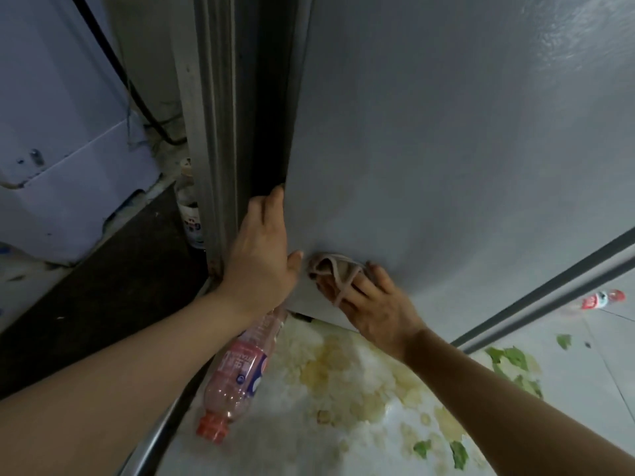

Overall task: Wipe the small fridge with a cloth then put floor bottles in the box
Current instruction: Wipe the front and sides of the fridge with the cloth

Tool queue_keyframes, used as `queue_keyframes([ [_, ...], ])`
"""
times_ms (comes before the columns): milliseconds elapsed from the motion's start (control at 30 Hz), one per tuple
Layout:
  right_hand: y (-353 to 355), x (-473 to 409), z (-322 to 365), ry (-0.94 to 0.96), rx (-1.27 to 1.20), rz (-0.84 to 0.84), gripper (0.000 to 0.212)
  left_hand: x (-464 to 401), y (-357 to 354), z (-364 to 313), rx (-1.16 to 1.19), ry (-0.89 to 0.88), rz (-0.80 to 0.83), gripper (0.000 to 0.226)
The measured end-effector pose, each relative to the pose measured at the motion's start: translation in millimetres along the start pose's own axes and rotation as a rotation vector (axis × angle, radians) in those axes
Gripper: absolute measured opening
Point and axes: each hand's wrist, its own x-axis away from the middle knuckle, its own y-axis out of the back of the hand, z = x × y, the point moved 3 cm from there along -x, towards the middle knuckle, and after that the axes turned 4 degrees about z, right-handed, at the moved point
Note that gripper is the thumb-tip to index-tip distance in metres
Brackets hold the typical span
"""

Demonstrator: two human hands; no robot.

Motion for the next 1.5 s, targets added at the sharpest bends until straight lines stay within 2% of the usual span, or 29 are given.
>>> queue_keyframes([
  [67, 6, 2, -3, 0.041, -0.019, 0.015, 0.050, 1, 0, -1, 0.005, 0.016, 0.018, 0.086],
  [133, 24, 1, -23, 0.007, -0.083, -0.086, 0.036, 1, 2, -1, 0.012, 0.031, 0.035, 0.087],
  [267, 58, 19, -87, -0.253, -0.149, -0.336, 0.028, 0, 1, -3, 0.018, 0.049, 0.043, 0.088],
  [400, 52, 35, -98, -0.498, -0.169, -0.395, 0.022, 1, -3, -4, 0.014, 0.051, 0.012, 0.090],
  [467, 36, 41, -74, -0.454, -0.179, -0.347, 0.025, 1, -5, -2, 0.020, 0.058, 0.009, 0.092],
  [567, 13, 51, -33, -0.213, -0.192, -0.081, 0.040, 2, -6, 2, 0.023, 0.050, 0.008, 0.092],
  [633, 9, 58, -24, -0.160, -0.233, 0.010, 0.034, 4, -8, 4, 0.028, 0.048, 0.019, 0.092],
  [733, 21, 63, -45, -0.216, -0.302, -0.018, 0.022, 10, -12, 7, 0.064, 0.064, 0.054, 0.093],
  [900, 44, 109, -120, -0.500, -0.137, -0.208, 0.009, 15, -21, 9, 0.118, 0.077, 0.078, 0.100],
  [1000, 37, 124, -125, -0.658, -0.121, -0.240, 0.015, 15, -27, 13, 0.149, 0.103, 0.051, 0.104],
  [1100, 15, 125, -88, -0.548, -0.155, -0.174, 0.014, 14, -36, 16, 0.179, 0.135, 0.048, 0.108],
  [1167, -2, 133, -61, -0.406, -0.192, -0.020, 0.014, 13, -39, 18, 0.181, 0.139, 0.045, 0.108],
  [1267, -10, 140, -49, -0.326, -0.193, 0.146, 0.015, 12, -39, 23, 0.197, 0.122, 0.052, 0.108],
  [1367, 9, 148, -71, -0.387, -0.173, 0.076, 0.022, 16, -41, 27, 0.199, 0.132, 0.074, 0.111],
  [1500, 41, 156, -124, -0.628, -0.087, -0.130, 0.009, 17, -45, 33, 0.158, 0.157, 0.049, 0.114],
])
